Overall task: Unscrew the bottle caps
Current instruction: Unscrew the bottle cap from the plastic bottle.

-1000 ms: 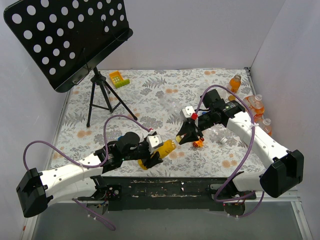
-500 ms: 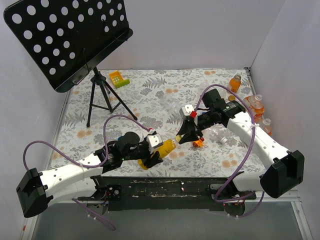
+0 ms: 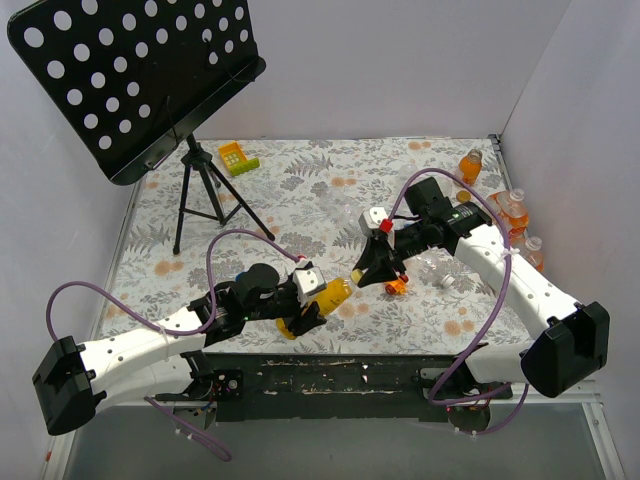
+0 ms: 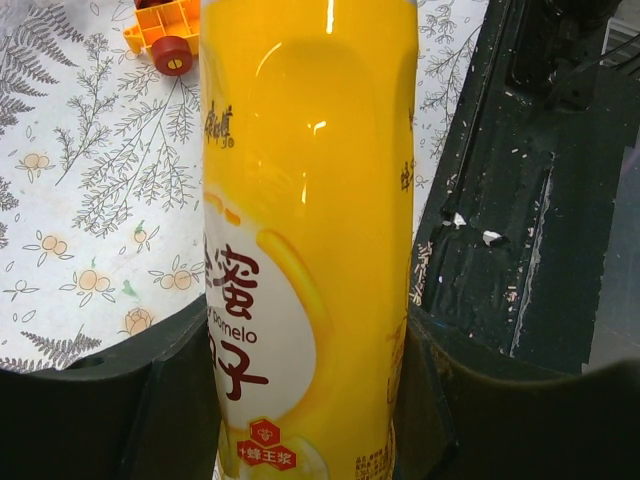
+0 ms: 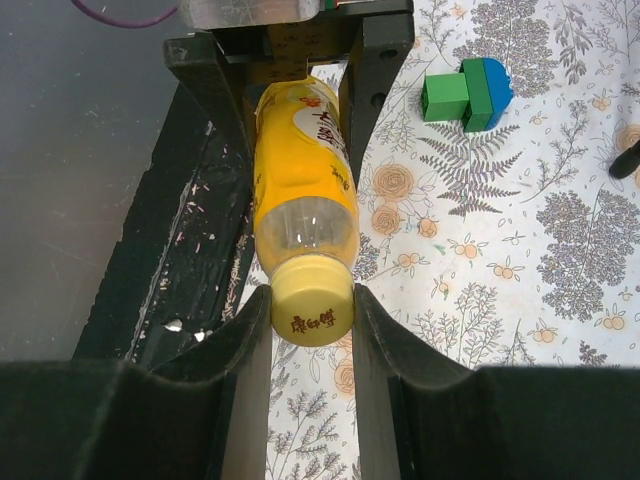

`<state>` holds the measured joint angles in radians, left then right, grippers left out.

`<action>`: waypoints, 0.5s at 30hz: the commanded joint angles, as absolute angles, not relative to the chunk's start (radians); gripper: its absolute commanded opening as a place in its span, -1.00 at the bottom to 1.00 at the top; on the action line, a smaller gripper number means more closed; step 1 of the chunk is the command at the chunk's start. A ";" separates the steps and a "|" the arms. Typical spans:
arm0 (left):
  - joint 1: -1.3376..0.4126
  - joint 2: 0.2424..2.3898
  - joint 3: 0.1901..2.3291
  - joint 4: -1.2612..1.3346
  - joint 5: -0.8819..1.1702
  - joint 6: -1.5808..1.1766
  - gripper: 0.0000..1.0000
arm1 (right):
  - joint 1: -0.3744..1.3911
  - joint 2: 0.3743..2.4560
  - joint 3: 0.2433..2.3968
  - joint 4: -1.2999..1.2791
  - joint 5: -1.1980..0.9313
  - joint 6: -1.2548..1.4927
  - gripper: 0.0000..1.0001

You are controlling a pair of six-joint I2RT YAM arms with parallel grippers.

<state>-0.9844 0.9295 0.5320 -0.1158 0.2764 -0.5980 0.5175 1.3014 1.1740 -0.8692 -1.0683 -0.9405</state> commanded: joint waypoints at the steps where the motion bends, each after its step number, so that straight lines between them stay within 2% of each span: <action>1: -0.986 0.913 0.529 -0.133 0.299 -0.603 -1.00 | 0.459 1.264 1.184 -0.799 -0.954 -0.913 -0.38; 9: -0.986 0.914 0.537 -0.137 0.293 -0.598 -1.00 | 0.449 1.252 1.196 -0.799 -0.939 -0.879 0.07; 15: -0.986 0.913 0.540 -0.138 0.287 -0.597 -1.00 | 0.443 1.246 1.215 -0.827 -0.934 -0.880 0.23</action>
